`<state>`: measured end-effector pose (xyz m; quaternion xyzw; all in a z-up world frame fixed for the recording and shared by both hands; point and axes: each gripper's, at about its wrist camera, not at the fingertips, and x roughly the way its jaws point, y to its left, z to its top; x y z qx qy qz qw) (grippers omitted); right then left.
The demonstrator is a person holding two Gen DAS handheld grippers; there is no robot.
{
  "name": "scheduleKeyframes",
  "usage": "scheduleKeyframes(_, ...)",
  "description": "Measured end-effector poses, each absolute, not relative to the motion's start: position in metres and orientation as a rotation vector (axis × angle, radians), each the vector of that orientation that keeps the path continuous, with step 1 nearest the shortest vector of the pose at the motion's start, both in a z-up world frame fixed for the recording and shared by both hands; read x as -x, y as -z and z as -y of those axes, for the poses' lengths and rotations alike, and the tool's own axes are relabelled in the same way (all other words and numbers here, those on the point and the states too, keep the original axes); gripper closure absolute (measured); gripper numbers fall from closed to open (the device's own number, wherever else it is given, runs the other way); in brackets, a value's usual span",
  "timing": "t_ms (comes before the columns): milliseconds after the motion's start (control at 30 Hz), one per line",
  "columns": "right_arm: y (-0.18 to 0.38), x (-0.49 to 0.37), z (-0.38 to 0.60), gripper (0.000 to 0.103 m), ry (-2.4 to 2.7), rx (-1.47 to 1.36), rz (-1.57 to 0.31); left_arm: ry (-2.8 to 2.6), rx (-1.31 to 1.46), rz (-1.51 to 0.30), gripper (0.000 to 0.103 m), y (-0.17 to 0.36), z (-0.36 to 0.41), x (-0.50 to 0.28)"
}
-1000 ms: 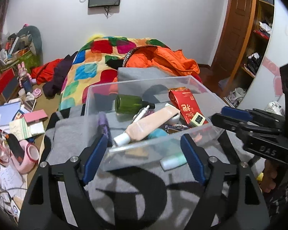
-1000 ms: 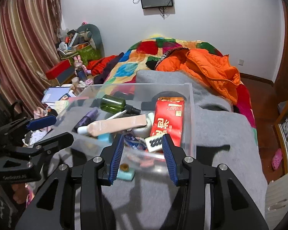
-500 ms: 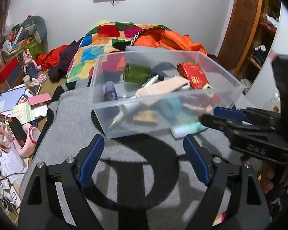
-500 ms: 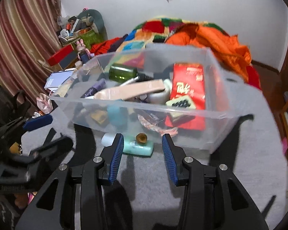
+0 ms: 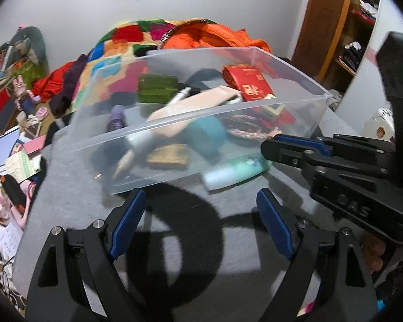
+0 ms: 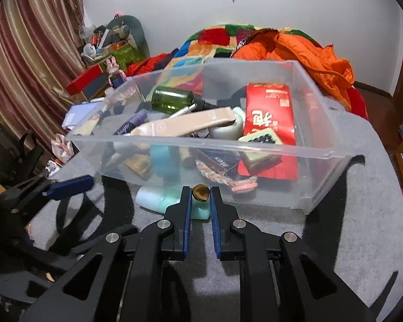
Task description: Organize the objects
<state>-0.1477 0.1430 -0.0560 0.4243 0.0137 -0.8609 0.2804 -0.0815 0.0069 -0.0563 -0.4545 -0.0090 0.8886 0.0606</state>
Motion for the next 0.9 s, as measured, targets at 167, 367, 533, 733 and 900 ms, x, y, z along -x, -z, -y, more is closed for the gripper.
scheduleKeyframes(167,0.042,0.145,-0.17,0.091,2.353,-1.1,0.02,-2.624,1.422,0.065,0.008,0.061,-0.021,0.103)
scheduleKeyframes(367,0.036,0.146,-0.19,0.091,2.378,-1.087,0.071,-2.589,1.547,0.192,0.004,0.075,-0.03,0.123)
scheduleKeyframes(533,0.037,0.147,-0.189,0.091,2.368,-1.083,0.079,-2.711,1.572,0.13,0.004,0.08,-0.045,0.122)
scheduleKeyframes(733,0.039,0.146,-0.189,0.091,2.359,-1.087,0.085,-2.802,1.553,0.185,0.014,0.079,-0.044,0.118)
scheduleKeyframes(900,0.037,0.144,-0.188,0.091,2.365,-1.082,0.072,-2.815,1.509,0.126,0.03,0.077,-0.043,0.108)
